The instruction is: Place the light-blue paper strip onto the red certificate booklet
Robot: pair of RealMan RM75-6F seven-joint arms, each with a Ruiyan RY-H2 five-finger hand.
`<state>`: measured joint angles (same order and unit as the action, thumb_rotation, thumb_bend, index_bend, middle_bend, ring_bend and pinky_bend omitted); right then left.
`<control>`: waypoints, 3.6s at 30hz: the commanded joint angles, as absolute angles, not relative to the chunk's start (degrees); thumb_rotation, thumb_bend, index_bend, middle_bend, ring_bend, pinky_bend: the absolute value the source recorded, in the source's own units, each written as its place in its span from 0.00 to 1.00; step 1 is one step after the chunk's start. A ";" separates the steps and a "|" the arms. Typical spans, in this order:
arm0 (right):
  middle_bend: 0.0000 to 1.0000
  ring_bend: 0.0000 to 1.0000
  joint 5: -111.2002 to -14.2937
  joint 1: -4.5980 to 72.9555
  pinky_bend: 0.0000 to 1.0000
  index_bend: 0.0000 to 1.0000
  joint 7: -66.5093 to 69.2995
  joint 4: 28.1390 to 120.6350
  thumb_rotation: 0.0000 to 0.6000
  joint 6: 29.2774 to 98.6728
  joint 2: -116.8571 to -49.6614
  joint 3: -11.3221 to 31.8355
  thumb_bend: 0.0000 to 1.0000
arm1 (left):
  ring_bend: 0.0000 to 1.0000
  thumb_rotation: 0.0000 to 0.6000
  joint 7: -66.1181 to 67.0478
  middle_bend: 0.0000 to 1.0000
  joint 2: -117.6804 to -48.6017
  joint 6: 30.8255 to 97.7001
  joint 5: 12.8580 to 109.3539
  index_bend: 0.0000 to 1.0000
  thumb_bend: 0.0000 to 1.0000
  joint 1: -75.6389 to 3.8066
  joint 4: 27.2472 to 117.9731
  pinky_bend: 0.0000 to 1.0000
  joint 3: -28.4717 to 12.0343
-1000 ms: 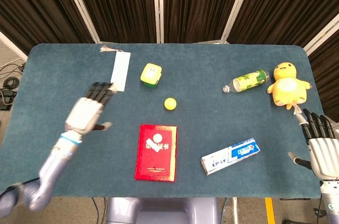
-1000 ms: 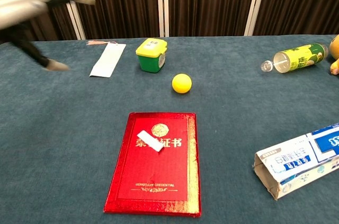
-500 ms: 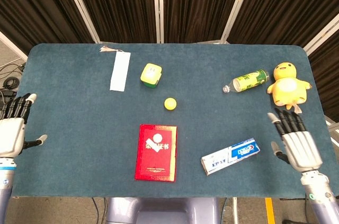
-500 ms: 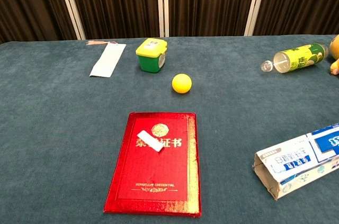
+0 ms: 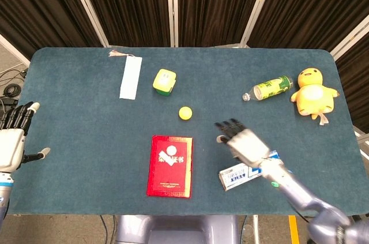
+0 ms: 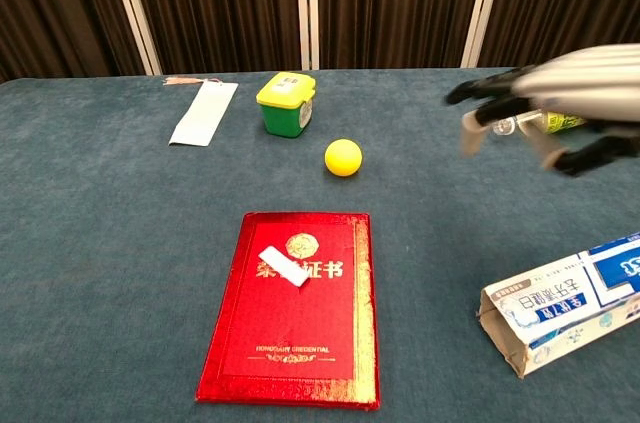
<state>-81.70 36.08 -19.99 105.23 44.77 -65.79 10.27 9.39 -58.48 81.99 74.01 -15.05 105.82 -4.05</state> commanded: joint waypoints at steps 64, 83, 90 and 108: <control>0.00 0.00 -63.04 57.62 0.00 0.37 -41.85 93.61 1.00 44.12 -91.16 1.90 0.95 | 0.00 1.00 1.28 0.00 -56.23 76.17 73.47 0.00 0.00 -14.48 104.28 0.00 -6.85; 0.00 0.00 -62.41 57.94 0.00 0.37 -42.71 91.55 1.00 44.93 -93.07 0.34 0.95 | 0.00 1.00 0.52 0.00 -55.99 75.79 73.73 0.00 0.00 -14.34 104.19 0.00 -7.20; 0.00 0.00 -62.25 58.05 0.00 0.38 -42.78 91.82 1.00 45.49 -92.89 0.34 0.95 | 0.00 1.00 0.36 0.00 -55.88 75.90 73.88 0.00 0.00 -14.19 104.34 0.00 -7.33; 0.00 0.00 -62.85 58.22 0.00 0.38 -43.96 93.25 1.00 46.40 -93.33 -0.49 0.95 | 0.00 1.00 0.08 0.00 -55.67 76.10 74.43 0.00 0.00 -13.91 104.75 0.00 -7.43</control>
<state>-62.86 58.21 -43.95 93.26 46.39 -93.31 -0.48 0.07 -55.67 76.10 74.43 -13.91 104.75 -7.43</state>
